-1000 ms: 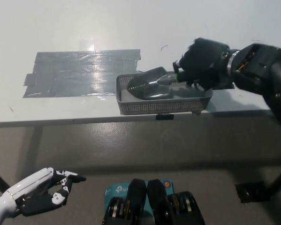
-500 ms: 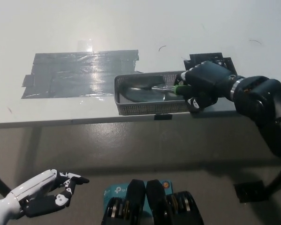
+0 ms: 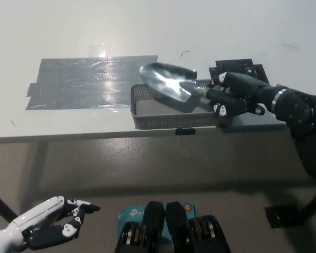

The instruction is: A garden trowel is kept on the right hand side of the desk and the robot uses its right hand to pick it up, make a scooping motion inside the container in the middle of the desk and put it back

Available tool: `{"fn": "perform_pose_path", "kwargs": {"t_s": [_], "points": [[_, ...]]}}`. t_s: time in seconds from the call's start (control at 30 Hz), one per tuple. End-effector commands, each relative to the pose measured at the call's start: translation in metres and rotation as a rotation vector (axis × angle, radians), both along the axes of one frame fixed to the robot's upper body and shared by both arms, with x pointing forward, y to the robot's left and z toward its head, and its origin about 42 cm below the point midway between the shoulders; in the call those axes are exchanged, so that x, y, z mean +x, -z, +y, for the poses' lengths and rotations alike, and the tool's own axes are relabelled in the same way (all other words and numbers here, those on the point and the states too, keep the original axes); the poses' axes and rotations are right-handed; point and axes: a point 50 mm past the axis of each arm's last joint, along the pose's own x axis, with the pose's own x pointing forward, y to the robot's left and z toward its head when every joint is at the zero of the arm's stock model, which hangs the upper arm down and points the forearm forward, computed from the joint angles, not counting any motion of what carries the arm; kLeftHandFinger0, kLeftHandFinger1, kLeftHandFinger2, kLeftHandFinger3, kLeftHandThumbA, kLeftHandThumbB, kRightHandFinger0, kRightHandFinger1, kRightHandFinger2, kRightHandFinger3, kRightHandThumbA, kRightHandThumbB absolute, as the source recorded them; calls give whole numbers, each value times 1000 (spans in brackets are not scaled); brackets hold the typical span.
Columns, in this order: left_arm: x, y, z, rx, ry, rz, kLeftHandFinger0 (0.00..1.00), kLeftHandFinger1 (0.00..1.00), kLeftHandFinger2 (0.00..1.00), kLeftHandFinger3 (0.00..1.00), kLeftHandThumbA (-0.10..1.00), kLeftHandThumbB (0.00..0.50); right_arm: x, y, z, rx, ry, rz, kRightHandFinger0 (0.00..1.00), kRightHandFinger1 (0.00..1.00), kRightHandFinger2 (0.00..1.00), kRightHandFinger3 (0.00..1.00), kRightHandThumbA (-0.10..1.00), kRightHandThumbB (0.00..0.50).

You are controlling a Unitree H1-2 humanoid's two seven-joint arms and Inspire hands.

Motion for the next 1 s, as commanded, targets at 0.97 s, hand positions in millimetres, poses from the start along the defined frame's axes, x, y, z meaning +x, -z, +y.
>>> {"fn": "perform_pose_path", "kwargs": {"t_s": [0.97], "points": [[-20, 1, 21, 8, -55, -14, 953, 857, 811, 1000, 1000, 487, 42, -37, -131, 82, 384, 21, 0, 189, 375, 23, -100, 39]]}}
